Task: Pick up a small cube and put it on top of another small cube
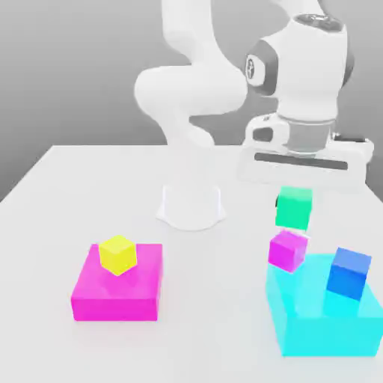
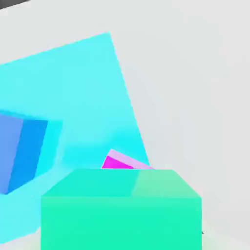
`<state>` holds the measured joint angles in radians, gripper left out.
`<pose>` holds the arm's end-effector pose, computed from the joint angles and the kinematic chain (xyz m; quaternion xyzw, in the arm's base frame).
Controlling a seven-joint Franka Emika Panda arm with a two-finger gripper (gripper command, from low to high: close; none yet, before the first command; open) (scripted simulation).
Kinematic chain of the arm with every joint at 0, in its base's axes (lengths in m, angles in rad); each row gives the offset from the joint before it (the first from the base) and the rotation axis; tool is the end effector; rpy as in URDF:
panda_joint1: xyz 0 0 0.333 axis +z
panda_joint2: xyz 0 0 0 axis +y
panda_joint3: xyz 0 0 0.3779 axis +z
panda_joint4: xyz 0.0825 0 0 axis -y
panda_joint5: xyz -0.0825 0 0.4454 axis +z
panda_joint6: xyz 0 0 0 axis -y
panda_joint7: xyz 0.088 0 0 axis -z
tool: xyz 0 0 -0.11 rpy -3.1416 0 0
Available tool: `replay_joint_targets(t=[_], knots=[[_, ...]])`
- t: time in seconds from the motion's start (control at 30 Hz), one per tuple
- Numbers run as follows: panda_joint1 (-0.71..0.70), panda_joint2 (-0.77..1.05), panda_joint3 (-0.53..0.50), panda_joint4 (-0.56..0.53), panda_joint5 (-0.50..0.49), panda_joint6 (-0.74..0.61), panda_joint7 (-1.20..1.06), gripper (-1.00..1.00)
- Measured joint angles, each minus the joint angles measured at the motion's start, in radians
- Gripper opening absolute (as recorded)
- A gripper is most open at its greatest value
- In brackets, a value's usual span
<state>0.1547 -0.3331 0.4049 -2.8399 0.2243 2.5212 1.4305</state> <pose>0.3241 0.1855 0.2897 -0.8592 0.5117 0.0000 0.0006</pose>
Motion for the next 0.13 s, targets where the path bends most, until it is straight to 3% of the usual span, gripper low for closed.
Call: replay_joint_targets(t=[0.03,0.13], knots=[[-0.002,0.017,0.005,-0.006,-0.001,0.023,0.002,1.00],[-0.002,0.017,0.005,-0.006,-0.001,0.023,0.002,1.00]])
